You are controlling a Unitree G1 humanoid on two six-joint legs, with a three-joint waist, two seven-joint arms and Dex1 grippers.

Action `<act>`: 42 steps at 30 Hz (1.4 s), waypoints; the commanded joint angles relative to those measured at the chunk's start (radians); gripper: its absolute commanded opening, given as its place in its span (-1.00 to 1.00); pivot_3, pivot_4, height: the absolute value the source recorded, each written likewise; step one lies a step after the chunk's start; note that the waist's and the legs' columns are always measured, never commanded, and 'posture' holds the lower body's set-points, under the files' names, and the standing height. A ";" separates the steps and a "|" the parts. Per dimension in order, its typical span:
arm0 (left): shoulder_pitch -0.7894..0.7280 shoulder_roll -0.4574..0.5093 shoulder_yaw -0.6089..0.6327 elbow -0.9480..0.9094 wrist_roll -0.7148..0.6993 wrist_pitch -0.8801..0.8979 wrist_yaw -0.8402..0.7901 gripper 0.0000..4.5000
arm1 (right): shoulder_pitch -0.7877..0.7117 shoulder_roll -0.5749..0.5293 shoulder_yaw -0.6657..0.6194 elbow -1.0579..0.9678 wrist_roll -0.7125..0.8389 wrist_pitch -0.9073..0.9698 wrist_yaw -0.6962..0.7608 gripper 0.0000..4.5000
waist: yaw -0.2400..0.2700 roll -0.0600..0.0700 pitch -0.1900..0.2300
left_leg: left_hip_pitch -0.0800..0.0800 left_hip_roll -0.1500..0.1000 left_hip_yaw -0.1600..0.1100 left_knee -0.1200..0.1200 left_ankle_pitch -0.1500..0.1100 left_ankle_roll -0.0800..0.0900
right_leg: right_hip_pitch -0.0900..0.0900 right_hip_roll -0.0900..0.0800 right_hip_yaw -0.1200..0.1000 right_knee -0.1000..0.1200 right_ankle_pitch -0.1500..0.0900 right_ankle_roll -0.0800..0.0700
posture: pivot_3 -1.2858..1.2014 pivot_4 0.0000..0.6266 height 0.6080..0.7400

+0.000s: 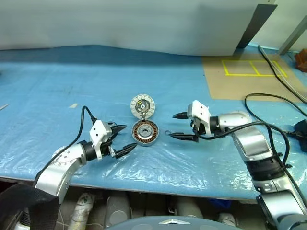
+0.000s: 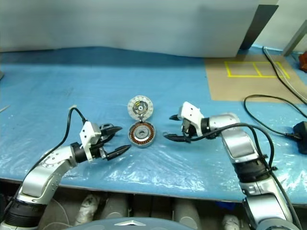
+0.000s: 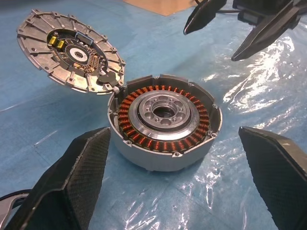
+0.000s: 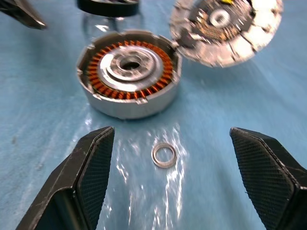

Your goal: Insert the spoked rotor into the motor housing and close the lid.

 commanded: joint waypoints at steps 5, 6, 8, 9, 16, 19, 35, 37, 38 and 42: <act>-0.065 0.010 -0.012 0.020 -0.007 0.000 -0.038 1.00 | 0.057 0.041 0.027 -0.006 -0.011 -0.031 -0.140 0.80 | 0.000 0.000 0.000 | 0.000 -0.002 0.000 0.000 0.000 0.000 | 0.000 0.000 0.001 0.000 0.000 0.000 | 0.03 -0.52 1.00; -0.070 0.010 -0.016 0.025 -0.005 -0.001 -0.040 1.00 | 0.055 0.049 0.037 0.014 -0.020 -0.044 -0.156 0.80 | 0.001 0.000 0.000 | 0.000 -0.002 0.000 0.000 0.000 0.000 | 0.000 -0.001 0.001 0.000 0.000 0.000 | 0.03 -0.52 1.00; -0.078 0.009 -0.019 0.029 -0.006 0.001 -0.042 1.00 | 0.051 0.064 0.055 0.044 -0.030 -0.066 -0.181 0.80 | 0.001 0.000 0.000 | 0.000 -0.002 0.000 0.000 0.001 -0.002 | 0.000 -0.001 0.001 0.000 0.000 0.001 | 0.03 -0.52 1.00; -0.079 0.009 -0.019 0.029 -0.007 0.001 -0.043 1.00 | 0.051 0.068 0.066 0.057 -0.038 -0.080 -0.191 0.80 | 0.001 0.000 0.000 | 0.000 -0.002 0.000 -0.001 0.002 -0.004 | 0.000 0.000 0.001 0.000 0.000 0.001 | 0.03 -0.52 1.00; -0.072 0.019 -0.015 0.024 -0.007 0.002 -0.054 1.00 | 0.072 0.096 0.109 0.138 -0.070 -0.150 -0.244 0.80 | 0.001 0.000 0.000 | -0.001 -0.002 0.000 -0.001 0.002 -0.004 | 0.000 -0.001 0.001 -0.001 0.000 0.001 | 0.03 -0.52 1.00; -0.071 0.021 -0.015 0.025 -0.006 0.001 -0.054 1.00 | 0.074 0.101 0.113 0.144 -0.070 -0.157 -0.250 0.80 | 0.000 0.000 0.000 | 0.001 -0.002 0.000 -0.001 0.002 -0.004 | 0.001 -0.001 0.001 -0.001 0.000 0.001 | 0.03 -0.52 1.00; -0.083 0.009 -0.024 0.025 -0.002 0.008 -0.045 1.00 | 0.086 0.072 0.104 0.153 -0.058 -0.159 -0.243 -0.75 | 0.002 0.000 0.000 | 0.001 -0.003 0.000 -0.001 0.002 -0.004 | 0.002 -0.001 0.001 -0.001 0.000 0.001 | 0.03 -0.52 1.00; -0.086 0.011 -0.024 0.025 -0.003 0.010 -0.045 1.00 | 0.081 0.070 0.097 0.138 -0.043 -0.142 -0.233 -0.75 | 0.002 0.000 0.000 | 0.002 -0.003 0.000 -0.001 0.002 -0.004 | 0.002 -0.001 0.001 -0.002 0.000 0.001 | 0.03 -0.52 1.00; -0.086 0.011 -0.024 0.026 -0.003 0.010 -0.045 1.00 | 0.080 0.069 0.096 0.130 -0.036 -0.135 -0.229 -0.75 | 0.002 0.000 0.000 | 0.001 -0.003 0.000 -0.001 0.002 -0.004 | 0.002 -0.001 0.001 -0.002 0.000 0.001 | 0.03 -0.52 1.00; -0.082 0.014 -0.022 0.014 -0.009 0.016 -0.046 1.00 | 0.048 0.067 0.081 0.037 0.018 -0.080 -0.205 -0.75 | 0.002 0.000 0.000 | 0.001 -0.003 0.000 -0.002 0.002 -0.004 | 0.002 -0.001 0.001 -0.003 0.000 0.001 | 0.03 -0.52 1.00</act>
